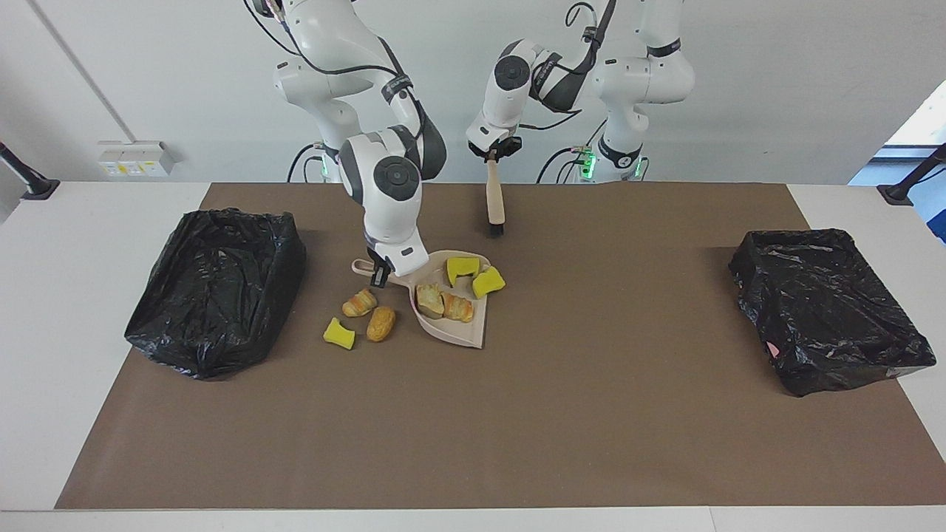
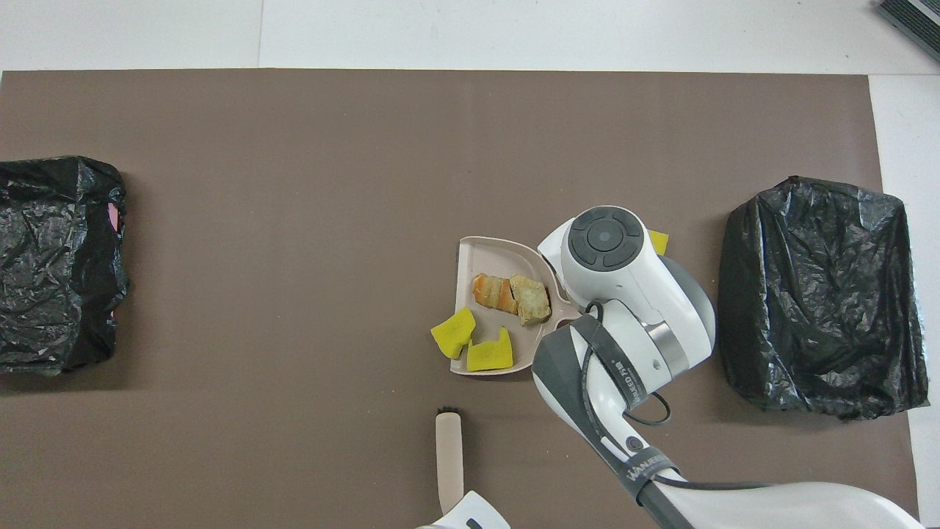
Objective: Sweep and dump trash in bin
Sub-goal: 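Lift the loaded dustpan with the right gripper toward the black bag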
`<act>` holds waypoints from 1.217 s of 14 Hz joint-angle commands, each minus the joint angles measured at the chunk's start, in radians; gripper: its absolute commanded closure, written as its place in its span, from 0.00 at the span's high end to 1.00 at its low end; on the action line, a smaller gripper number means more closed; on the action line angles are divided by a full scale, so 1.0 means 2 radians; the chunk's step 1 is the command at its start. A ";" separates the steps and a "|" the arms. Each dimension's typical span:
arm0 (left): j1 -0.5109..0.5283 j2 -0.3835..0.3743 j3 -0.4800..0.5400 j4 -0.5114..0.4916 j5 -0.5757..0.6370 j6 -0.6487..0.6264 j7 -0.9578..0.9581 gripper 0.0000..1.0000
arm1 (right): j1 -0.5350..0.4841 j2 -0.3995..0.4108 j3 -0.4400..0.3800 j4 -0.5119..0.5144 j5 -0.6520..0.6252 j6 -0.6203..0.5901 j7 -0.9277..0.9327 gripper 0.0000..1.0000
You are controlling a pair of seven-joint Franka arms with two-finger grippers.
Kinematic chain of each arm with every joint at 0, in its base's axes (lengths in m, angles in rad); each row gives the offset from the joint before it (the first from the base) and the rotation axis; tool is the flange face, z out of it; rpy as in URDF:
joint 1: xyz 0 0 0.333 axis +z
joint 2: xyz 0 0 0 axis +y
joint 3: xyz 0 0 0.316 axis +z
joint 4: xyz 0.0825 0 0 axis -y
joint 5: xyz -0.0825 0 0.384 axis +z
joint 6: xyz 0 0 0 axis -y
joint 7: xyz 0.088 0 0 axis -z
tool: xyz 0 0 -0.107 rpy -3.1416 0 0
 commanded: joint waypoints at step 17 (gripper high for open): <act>0.087 0.038 0.029 0.056 0.129 0.034 0.138 1.00 | -0.288 -0.079 -0.004 0.100 0.149 -0.134 -0.254 0.00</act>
